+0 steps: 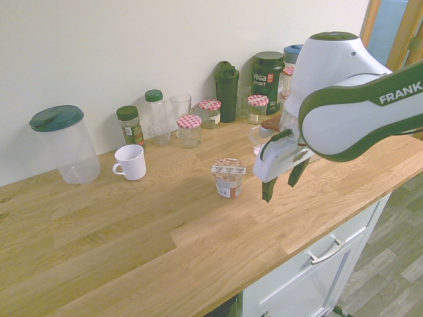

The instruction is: Put the cereal into the container

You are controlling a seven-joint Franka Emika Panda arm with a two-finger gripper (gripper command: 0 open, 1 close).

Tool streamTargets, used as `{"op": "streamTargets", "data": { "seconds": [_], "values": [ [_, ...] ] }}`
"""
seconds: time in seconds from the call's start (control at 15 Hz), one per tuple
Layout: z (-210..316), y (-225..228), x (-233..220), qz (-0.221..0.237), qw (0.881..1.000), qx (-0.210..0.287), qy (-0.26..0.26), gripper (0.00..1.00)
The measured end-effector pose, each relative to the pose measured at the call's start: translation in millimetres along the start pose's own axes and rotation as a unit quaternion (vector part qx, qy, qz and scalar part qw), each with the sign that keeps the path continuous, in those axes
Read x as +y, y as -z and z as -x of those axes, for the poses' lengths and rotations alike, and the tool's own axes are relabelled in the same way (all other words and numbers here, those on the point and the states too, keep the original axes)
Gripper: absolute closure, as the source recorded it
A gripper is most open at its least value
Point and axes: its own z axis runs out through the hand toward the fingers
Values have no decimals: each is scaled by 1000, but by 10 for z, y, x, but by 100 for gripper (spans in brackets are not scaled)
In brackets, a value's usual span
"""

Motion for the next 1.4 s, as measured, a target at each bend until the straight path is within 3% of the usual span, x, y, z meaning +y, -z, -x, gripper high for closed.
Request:
{"op": "streamTargets", "data": {
  "seconds": [0.53,0.93,1.27,1.33,1.4],
  "values": [
    [-281,-456,-575,-45,998,40,26,0],
    [-379,-545,-666,-90,993,75,21,0],
    [-446,-729,-688,-94,991,85,34,0],
    [-438,-779,-716,-105,990,88,41,100],
    [-406,-813,-756,-117,988,91,53,100]
  ]
}}
